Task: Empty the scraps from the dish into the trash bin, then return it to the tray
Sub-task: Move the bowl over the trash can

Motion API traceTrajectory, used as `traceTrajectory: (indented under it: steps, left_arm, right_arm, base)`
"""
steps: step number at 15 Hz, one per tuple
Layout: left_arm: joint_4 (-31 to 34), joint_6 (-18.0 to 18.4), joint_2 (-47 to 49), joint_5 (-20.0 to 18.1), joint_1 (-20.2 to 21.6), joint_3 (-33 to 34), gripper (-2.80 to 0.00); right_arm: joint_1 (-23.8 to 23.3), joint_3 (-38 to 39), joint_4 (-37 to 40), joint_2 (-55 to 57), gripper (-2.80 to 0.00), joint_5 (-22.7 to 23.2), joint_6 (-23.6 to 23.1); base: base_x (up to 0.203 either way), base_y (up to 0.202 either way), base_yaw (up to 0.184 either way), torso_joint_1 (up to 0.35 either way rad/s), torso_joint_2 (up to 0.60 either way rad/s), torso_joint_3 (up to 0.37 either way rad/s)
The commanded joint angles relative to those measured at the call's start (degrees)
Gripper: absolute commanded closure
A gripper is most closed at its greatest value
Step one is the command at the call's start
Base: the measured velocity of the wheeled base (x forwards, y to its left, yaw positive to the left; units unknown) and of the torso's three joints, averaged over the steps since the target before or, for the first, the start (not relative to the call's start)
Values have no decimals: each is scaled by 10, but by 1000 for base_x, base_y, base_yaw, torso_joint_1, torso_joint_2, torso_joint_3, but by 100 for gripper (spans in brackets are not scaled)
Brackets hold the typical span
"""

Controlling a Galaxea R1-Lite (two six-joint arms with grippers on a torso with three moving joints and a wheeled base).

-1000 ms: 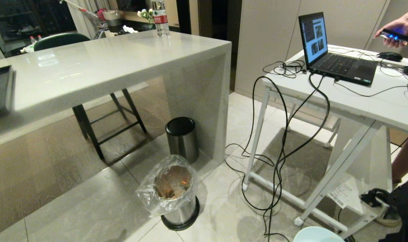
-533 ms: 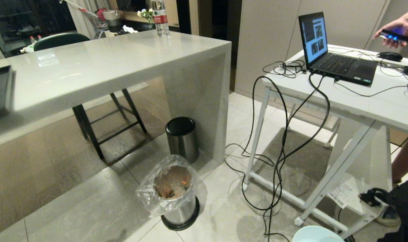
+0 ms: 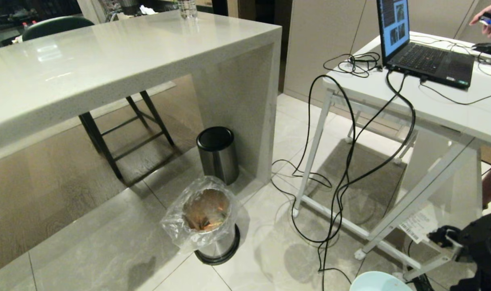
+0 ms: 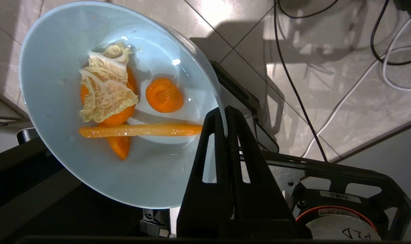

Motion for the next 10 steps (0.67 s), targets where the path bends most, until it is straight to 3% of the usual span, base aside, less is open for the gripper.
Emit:
traceTrajectory:
  steps: [1,10]
  left_arm:
    - [0,0,1,0,0,0,0]
    - [0,0,1,0,0,0,0]
  right_arm:
    - [0,1,2,0,0,0,2]
    - [0,2,3,-2,0,0,2]
  base:
    - [0,0,0,2,-2,-193]
    - [0,0,0,3,2,-195]
